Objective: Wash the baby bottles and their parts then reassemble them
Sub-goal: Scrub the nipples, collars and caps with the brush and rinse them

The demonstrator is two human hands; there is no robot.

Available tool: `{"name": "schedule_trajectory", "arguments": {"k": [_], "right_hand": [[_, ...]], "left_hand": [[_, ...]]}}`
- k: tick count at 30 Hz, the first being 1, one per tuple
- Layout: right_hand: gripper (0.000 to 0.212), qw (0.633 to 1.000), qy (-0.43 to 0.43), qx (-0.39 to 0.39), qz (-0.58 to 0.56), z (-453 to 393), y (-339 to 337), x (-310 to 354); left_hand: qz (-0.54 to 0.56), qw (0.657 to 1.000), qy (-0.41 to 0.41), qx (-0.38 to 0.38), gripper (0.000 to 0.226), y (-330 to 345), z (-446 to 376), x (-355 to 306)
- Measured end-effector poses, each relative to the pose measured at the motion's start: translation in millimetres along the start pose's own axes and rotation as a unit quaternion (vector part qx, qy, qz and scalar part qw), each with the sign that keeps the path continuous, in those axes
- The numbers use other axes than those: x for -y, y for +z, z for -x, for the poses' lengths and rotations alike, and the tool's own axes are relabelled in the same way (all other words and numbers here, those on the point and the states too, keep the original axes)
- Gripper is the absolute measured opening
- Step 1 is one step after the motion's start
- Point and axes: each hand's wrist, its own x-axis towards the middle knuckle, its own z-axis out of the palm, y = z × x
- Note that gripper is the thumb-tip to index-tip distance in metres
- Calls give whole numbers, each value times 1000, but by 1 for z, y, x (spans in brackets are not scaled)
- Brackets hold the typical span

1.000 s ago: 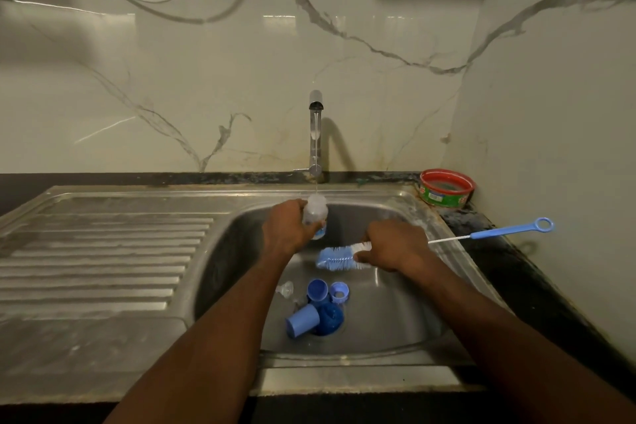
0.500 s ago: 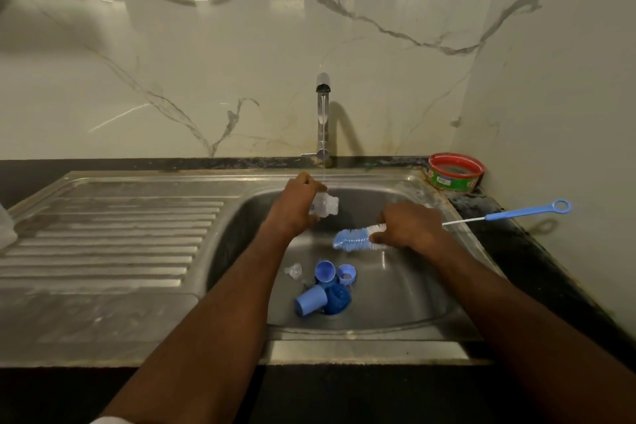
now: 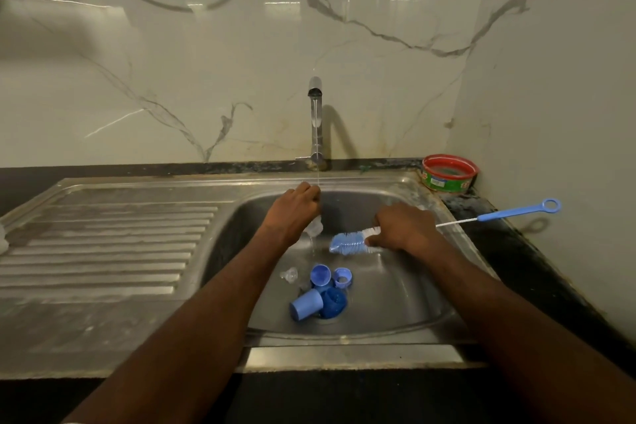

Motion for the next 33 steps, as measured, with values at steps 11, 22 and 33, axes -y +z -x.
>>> {"name": "schedule_trajectory", "arguments": {"k": [11,22,33], "right_hand": [[40,1000,0,-8,-20,0,3,6],[40,1000,-1,-3,-21,-2,8,7],[39,999,-2,4,-36,-3,7,9]], "left_hand": [[391,874,-280,-68,56,17,3,-6],[482,812,-317,-88,55,13,0,-13],[483,809,-322,-92,57,11,-1,-14]]}}
